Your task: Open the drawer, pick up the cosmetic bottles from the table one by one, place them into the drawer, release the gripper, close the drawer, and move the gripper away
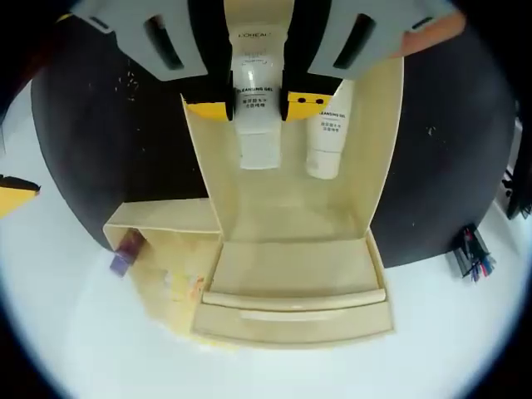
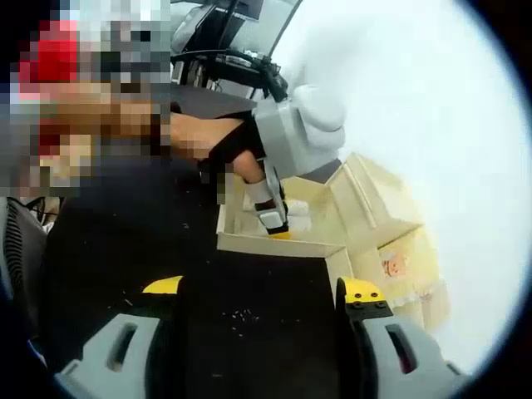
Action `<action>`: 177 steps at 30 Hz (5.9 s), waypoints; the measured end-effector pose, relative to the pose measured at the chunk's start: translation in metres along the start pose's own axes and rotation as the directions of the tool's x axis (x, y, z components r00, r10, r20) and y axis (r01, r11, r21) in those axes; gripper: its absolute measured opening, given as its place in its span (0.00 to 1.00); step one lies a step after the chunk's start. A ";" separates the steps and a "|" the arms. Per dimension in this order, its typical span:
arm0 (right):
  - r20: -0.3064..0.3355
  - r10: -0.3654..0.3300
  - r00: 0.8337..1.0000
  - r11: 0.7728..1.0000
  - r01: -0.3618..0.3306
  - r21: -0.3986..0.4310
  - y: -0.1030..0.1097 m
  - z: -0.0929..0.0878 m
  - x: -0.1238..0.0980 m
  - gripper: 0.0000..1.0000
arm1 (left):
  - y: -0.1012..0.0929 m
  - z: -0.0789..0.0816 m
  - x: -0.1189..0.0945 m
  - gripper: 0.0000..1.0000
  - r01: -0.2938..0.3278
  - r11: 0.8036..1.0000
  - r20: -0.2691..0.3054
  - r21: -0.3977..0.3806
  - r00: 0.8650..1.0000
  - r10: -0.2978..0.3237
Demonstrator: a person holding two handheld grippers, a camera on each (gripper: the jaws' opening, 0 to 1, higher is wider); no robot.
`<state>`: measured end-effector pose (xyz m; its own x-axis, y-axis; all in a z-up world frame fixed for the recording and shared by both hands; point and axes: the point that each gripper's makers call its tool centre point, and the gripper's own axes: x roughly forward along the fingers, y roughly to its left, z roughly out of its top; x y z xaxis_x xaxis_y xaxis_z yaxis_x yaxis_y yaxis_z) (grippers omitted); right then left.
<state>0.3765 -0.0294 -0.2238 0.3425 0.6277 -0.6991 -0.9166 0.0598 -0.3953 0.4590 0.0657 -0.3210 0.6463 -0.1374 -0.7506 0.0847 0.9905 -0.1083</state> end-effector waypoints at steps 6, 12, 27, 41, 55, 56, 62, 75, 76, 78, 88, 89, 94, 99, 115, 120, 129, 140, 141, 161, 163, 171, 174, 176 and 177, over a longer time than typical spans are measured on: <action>0.001 0.008 1.000 1.000 -0.008 -0.003 0.000 0.001 0.001 0.67 | -0.001 -0.003 0.003 0.19 0.014 1.000 -0.002 -0.016 1.000 -0.014; 0.001 0.002 1.000 1.000 -0.002 0.001 -0.002 0.000 0.001 0.67 | 0.000 0.001 0.003 0.19 0.009 1.000 0.026 -0.012 1.000 -0.009; 0.015 -0.021 1.000 1.000 0.021 0.001 -0.003 0.003 -0.003 0.67 | 0.000 0.039 -0.053 0.23 0.141 0.985 0.230 -0.097 0.966 -0.116; -0.008 -0.051 0.999 0.999 0.051 0.011 -0.008 -0.004 0.004 0.67 | 0.013 0.039 -0.138 0.39 0.209 0.978 0.488 -0.019 0.856 -0.174; -0.042 -0.053 0.998 0.998 0.052 -0.037 0.004 -0.003 0.015 0.67 | 0.046 0.008 -0.173 0.72 0.269 0.959 0.591 0.090 0.760 -0.269; -0.047 -0.047 0.998 0.998 0.045 -0.039 0.006 -0.003 0.017 0.67 | 0.049 0.006 -0.173 0.73 0.264 0.960 0.591 0.096 0.761 -0.268; -0.062 -0.026 0.998 0.999 0.023 -0.046 0.016 -0.002 0.026 0.69 | 0.054 -0.002 -0.175 0.87 0.292 0.945 0.586 0.147 0.744 -0.321; -0.071 -0.044 0.997 0.999 0.042 -0.026 0.006 -0.005 0.031 0.87 | 0.054 -0.011 -0.153 0.96 0.363 0.898 0.549 0.248 0.711 -0.439; -0.071 -0.051 0.996 0.998 0.049 -0.024 0.004 -0.006 0.032 0.89 | 0.052 -0.009 -0.155 0.96 0.385 0.884 0.563 0.264 0.683 -0.465; -0.078 -0.066 0.995 0.998 0.064 -0.021 0.001 -0.007 0.034 0.93 | 0.052 -0.005 -0.163 0.96 0.407 0.864 0.606 0.297 0.618 -0.500; -0.063 -0.122 0.991 0.993 0.121 -0.010 -0.011 -0.004 0.036 0.93 | 0.073 -0.018 -0.158 0.95 0.399 0.861 0.652 0.315 0.568 -0.501; -0.060 -0.119 0.991 0.993 0.118 -0.015 -0.010 -0.003 0.037 0.93 | 0.075 -0.019 -0.159 0.94 0.417 0.857 0.667 0.302 0.550 -0.503; -0.073 -0.111 0.991 0.993 0.109 -0.035 0.000 0.000 0.043 0.93 | 0.084 -0.018 -0.175 0.91 0.458 0.846 0.717 0.275 0.489 -0.497; -0.082 -0.080 0.993 0.995 0.075 -0.061 0.017 0.005 0.051 0.92 | 0.086 -0.023 -0.178 0.88 0.501 0.831 0.733 0.241 0.467 -0.494; -0.012 -0.127 0.992 0.988 0.125 -0.092 0.013 0.027 0.048 0.88 | 0.080 -0.032 -0.153 0.85 0.489 0.842 0.678 0.226 0.542 -0.497; 0.134 -0.153 0.979 0.987 0.160 -0.036 0.010 0.046 0.037 0.88 | 0.085 -0.028 -0.160 0.84 0.502 0.839 0.700 0.211 0.521 -0.488; 0.259 -0.244 0.935 0.970 0.237 0.059 0.003 0.035 0.030 0.93 | 0.084 -0.027 -0.165 0.84 0.514 0.831 0.709 0.214 0.504 -0.494; 0.355 -0.252 0.900 0.964 0.202 0.173 0.014 0.035 0.033 0.93 | 0.082 -0.030 -0.162 0.83 0.501 0.836 0.693 0.221 0.523 -0.497; 0.346 -0.248 0.905 0.965 0.198 0.174 0.015 0.033 0.036 0.93 | 0.082 -0.031 -0.162 0.83 0.501 0.837 0.692 0.222 0.524 -0.497; 0.316 -0.314 0.896 0.932 0.227 0.283 0.022 -0.001 0.050 0.93 | 0.084 -0.030 -0.161 0.83 0.500 0.840 0.696 0.211 0.527 -0.488; 0.314 -0.328 0.891 0.925 0.235 0.299 0.021 -0.005 0.051 0.93 | 0.083 -0.031 -0.161 0.82 0.499 0.841 0.695 0.211 0.528 -0.488; 0.285 -0.335 0.898 0.922 0.250 0.296 0.028 -0.022 0.067 0.93 | 0.079 -0.033 -0.162 0.82 0.499 0.839 0.694 0.217 0.525 -0.492; 0.290 -0.333 0.897 0.914 0.231 0.333 0.028 -0.023 0.073 0.93 | 0.080 -0.033 -0.162 0.82 0.501 0.838 0.697 0.216 0.522 -0.492; 0.295 -0.359 0.886 0.902 0.247 0.355 0.024 -0.024 0.074 0.93 | 0.080 -0.032 -0.163 0.82 0.502 0.838 0.700 0.215 0.520 -0.490; 0.301 -0.382 0.874 0.892 0.263 0.368 0.023 -0.025 0.074 0.93 | 0.080 -0.032 -0.163 0.82 0.503 0.837 0.701 0.214 0.518 -0.490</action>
<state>0.3860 -0.0006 -0.2997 0.5870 0.7593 -0.2810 -0.8035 0.5036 -0.3175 0.3361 0.1674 -0.2278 0.8248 -0.5523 0.1211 0.5583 0.7618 -0.3285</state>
